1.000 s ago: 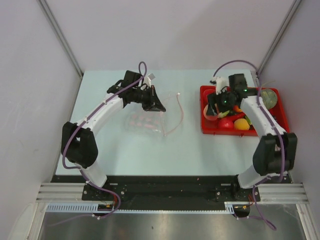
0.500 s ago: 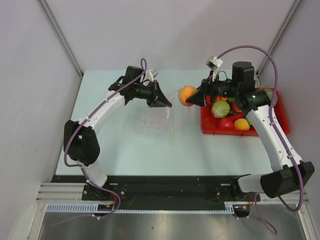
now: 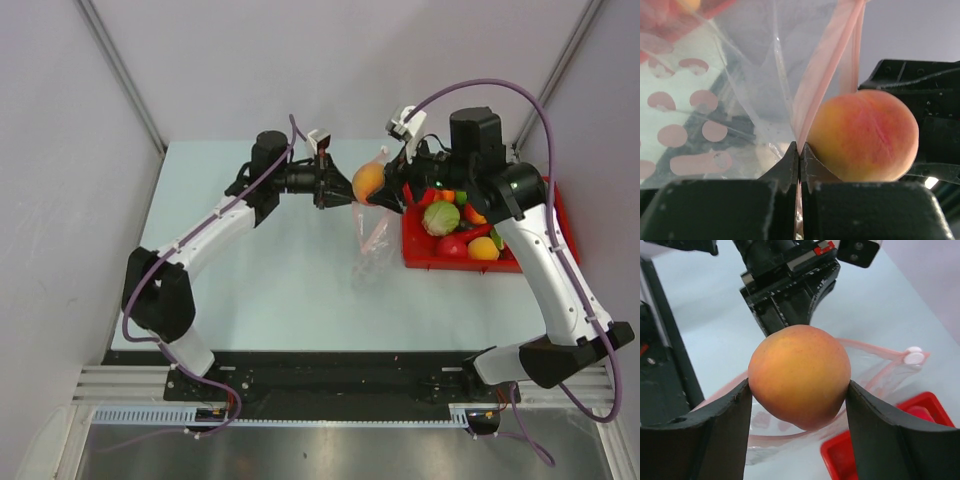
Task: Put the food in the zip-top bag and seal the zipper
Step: Place the fake fruit in the zipper food storage bag.
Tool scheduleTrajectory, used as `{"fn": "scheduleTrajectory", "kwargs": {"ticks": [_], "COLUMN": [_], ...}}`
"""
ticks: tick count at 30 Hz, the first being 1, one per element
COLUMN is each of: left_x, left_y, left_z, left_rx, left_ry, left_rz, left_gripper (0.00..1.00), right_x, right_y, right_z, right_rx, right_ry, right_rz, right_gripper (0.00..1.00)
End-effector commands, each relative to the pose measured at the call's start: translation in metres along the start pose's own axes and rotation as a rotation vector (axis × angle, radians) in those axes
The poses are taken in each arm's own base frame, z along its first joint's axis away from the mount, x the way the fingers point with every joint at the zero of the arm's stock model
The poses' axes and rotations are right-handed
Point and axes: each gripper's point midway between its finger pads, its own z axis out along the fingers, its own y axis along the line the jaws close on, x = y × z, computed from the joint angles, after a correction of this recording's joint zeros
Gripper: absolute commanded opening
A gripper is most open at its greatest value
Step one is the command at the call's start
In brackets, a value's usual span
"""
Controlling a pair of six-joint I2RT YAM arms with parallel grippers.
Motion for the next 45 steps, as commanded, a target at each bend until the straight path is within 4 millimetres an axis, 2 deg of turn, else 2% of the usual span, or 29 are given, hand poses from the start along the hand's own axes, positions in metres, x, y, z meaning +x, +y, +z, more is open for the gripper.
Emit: {"fn": "scheduleTrajectory", "kwargs": {"ticks": [1,2,5,6,9,14,15,16,18,19,21,22,26,31,32,35,37,43,44,45], "left_x": [0.032,0.033,0.036,0.036,0.034,0.029,0.028,0.029,0.026,0.025,0.025,0.022,0.019,0.006,0.006,0.004,0.003,0.004,0.005,0.005], "left_y": [-0.031,-0.018,0.0,0.003,0.01,0.018,0.022,0.032,0.027,0.035,0.025,0.027,0.026,0.043,0.048,0.054,0.051,0.039,0.037,0.037], "left_z": [-0.01,-0.011,-0.015,-0.016,-0.02,-0.024,-0.024,-0.024,-0.026,-0.027,-0.029,-0.03,-0.033,-0.037,-0.034,-0.027,-0.024,-0.02,-0.02,-0.02], "left_rx": [0.143,0.145,0.136,0.132,0.113,0.073,0.058,0.007,-0.019,-0.069,-0.074,-0.103,-0.16,-0.265,-0.272,-0.262,-0.228,-0.182,-0.176,-0.174], "left_ry": [0.092,0.093,0.089,0.083,0.066,0.053,0.051,0.06,0.038,0.021,-0.008,-0.037,-0.095,-0.198,-0.199,-0.193,-0.18,-0.155,-0.149,-0.145], "left_rz": [0.027,0.02,0.008,0.011,0.032,0.057,0.116,0.073,0.177,0.143,0.232,0.243,0.312,0.303,0.289,0.239,0.208,0.209,0.208,0.205], "left_gripper": [0.0,0.0,0.0,0.0,0.0,0.0,0.0,0.0,0.0,0.0,0.0,0.0,0.0,0.0,0.0,0.0,0.0,0.0,0.0,0.0], "right_x": [0.077,0.085,0.106,0.108,0.101,0.079,0.078,0.079,0.093,0.097,0.107,0.113,0.109,0.101,0.107,0.112,0.11,0.106,0.104,0.113], "right_y": [-0.01,-0.008,-0.008,-0.008,-0.005,0.006,0.008,0.011,0.013,0.009,0.007,0.0,-0.01,-0.031,-0.038,-0.037,-0.028,-0.008,-0.011,-0.007], "right_z": [0.008,0.014,0.019,0.018,0.015,0.004,0.0,-0.002,-0.005,-0.01,-0.014,-0.016,-0.022,-0.029,-0.028,-0.021,-0.014,0.011,0.017,0.025], "right_rx": [0.04,0.028,0.025,0.029,0.03,0.018,0.022,0.018,0.024,0.046,0.059,0.088,0.109,0.151,0.16,0.096,0.027,-0.092,-0.087,-0.079], "right_ry": [0.304,0.336,0.405,0.411,0.386,0.299,0.285,0.286,0.321,0.333,0.358,0.373,0.333,0.27,0.279,0.255,0.229,0.136,0.118,0.147], "right_rz": [-0.022,-0.039,-0.039,-0.038,-0.03,-0.002,0.006,0.011,0.012,-0.001,0.005,0.012,0.076,0.149,0.183,0.29,0.358,0.521,0.503,0.504], "right_gripper": [0.43,0.45,0.55,0.74,0.96,0.98,0.98,0.99,0.98,0.99,0.99,0.99,0.99,0.97,0.97,0.88,0.84,0.91,0.89,0.84]}}
